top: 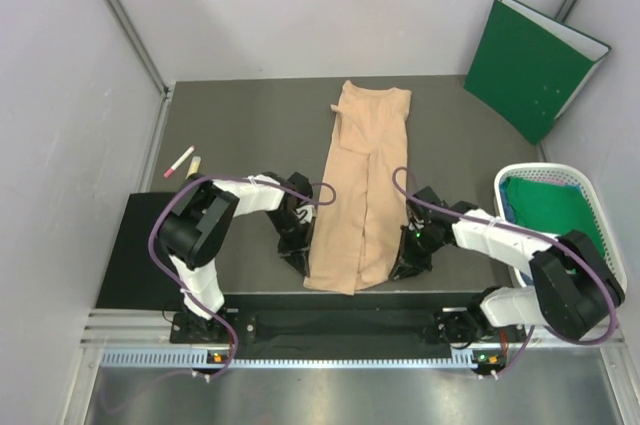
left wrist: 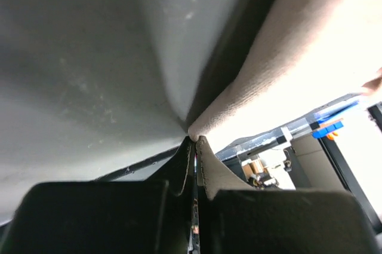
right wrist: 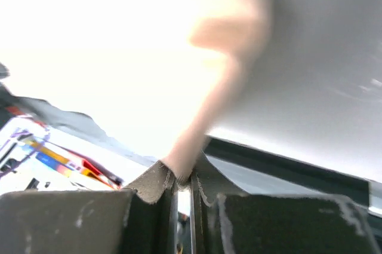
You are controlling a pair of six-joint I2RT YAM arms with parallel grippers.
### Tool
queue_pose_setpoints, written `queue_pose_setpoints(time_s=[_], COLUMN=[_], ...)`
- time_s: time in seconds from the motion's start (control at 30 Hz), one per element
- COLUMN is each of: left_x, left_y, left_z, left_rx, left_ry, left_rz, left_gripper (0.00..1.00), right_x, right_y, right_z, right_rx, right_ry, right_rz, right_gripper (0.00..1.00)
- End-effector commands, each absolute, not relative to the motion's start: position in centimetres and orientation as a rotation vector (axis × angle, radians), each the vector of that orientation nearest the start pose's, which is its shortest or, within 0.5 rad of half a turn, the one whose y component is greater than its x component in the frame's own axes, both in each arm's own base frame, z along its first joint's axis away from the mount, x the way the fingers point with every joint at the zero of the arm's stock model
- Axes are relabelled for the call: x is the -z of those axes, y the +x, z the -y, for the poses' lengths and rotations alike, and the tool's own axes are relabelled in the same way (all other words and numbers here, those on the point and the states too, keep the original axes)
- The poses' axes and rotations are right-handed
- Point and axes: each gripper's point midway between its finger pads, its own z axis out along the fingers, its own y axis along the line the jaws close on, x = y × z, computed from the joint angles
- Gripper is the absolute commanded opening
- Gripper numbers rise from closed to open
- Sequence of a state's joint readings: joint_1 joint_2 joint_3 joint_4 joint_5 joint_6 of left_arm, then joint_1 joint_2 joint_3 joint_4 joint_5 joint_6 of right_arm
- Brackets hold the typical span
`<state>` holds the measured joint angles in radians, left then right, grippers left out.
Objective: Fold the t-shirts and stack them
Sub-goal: Grab the bottom of the folded rectangular tshirt with both arms, then fold the folded rectangular tshirt in 1/3 of the way
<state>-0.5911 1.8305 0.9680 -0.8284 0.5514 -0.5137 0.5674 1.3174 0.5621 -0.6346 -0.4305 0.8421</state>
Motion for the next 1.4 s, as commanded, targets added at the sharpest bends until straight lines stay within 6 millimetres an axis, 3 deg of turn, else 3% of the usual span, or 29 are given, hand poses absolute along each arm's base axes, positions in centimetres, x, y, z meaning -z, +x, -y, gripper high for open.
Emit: queue_pose_setpoints(time_s=[0.0, 0.23, 0.33, 0.53, 0.7, 0.87, 0.9, 0.97, 1.0, 1.03, 1.37], left_x=[-4.3, -7.8, -9.3, -11.7, -13.3, -13.4, -14.2, -13.4, -14.2, -13.3, -13.1], left_y=[15.4, 19.1, 20.9, 24.7, 28.4, 31.9, 33.0, 34.0, 35.1, 35.5, 41.7], left_z=[22.7, 24.4, 25.0, 25.9, 26.8, 27.6, 27.8, 28.2, 28.4, 28.4, 28.1], left_rx=[0.713, 0.708, 0.696, 0.712, 0.771, 0.795, 0.814, 0.818, 0.830, 0.824, 0.918], left_ry=[0.149, 0.184, 0.180, 0.139, 0.074, 0.042, 0.042, 0.041, 0.049, 0.036, -0.054], left_rz=[-3.347, -3.243, -3.198, -3.124, -3.057, -3.026, -2.995, -3.006, -2.972, -2.998, -2.917], left_gripper=[0.00, 0.00, 0.00, 0.00, 0.00, 0.00, 0.00, 0.00, 0.00, 0.00, 0.00], right_x=[-6.6, -9.8, -10.1, -13.0, -13.2, -13.5, -13.5, -13.4, -13.3, -13.5, -11.9], right_y=[15.0, 18.3, 19.4, 23.4, 25.9, 29.0, 29.4, 30.8, 31.3, 32.0, 38.4], right_z=[-21.0, -22.0, -21.5, -21.0, -20.2, -19.0, -18.8, -18.3, -18.2, -18.0, -18.0], right_rx=[-0.857, -0.838, -0.760, -0.644, -0.576, -0.543, -0.539, -0.528, -0.528, -0.537, -0.585], right_ry=[0.216, 0.103, 0.068, 0.029, 0.014, 0.050, 0.043, 0.063, 0.064, 0.075, 0.123], right_rz=[-2.944, -2.841, -2.842, -2.757, -2.739, -2.702, -2.700, -2.693, -2.688, -2.676, -2.661], right_gripper=[0.02, 0.01, 0.01, 0.01, 0.01, 0.01, 0.01, 0.01, 0.01, 0.01, 0.02])
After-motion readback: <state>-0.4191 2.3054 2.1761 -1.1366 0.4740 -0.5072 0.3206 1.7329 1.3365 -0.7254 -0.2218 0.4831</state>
